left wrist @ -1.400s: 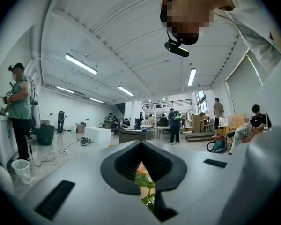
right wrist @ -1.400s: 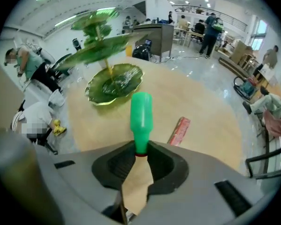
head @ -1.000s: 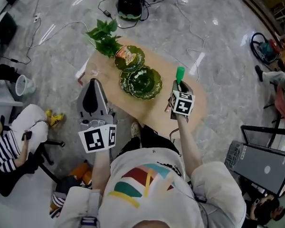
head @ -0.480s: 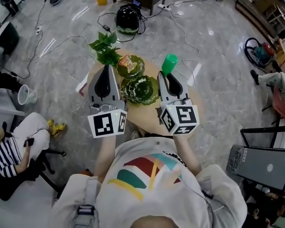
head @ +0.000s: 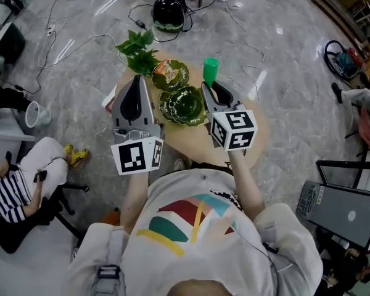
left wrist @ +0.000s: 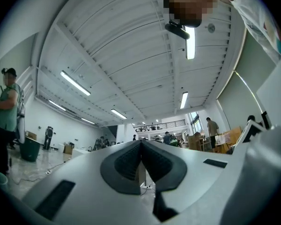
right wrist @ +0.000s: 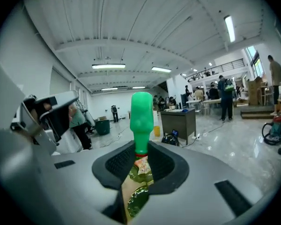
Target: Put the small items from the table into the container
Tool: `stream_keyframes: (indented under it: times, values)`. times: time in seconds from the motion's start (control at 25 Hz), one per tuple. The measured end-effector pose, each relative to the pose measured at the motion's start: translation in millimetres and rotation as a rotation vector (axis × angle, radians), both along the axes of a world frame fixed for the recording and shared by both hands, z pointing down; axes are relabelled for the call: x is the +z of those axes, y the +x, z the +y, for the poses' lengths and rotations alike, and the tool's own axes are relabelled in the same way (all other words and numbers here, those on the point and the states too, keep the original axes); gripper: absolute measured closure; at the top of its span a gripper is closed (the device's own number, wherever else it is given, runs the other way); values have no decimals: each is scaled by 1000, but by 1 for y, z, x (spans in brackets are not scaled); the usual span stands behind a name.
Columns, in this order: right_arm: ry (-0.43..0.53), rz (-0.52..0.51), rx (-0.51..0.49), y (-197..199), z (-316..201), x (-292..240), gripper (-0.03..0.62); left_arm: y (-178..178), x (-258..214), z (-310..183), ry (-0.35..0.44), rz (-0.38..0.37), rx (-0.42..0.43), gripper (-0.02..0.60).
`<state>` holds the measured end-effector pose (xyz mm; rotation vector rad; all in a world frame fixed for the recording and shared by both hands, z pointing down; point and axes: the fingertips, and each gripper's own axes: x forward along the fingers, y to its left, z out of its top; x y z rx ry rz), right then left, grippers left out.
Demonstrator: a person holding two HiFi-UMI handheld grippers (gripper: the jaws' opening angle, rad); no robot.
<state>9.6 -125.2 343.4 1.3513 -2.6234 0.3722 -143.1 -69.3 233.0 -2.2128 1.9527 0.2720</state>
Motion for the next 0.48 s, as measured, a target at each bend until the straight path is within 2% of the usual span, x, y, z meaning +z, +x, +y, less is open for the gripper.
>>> stream_keyframes:
  times: [0.08,0.2,0.32,0.48]
  values:
    - [-98,39,-48,-7,-14,44,507,-17,7,3,-21,-7,-43,574]
    - [-290,153,-103,-14,-27,132,507,-43,20,6,-66,4,-113,574]
    - [-477,220,-110,-15,-34,213,507,-62,35,4,-109,1,-168,574]
    - [-634,339,-123,-15,-26,289,507,-80,57,3,-170,-1,-216,574]
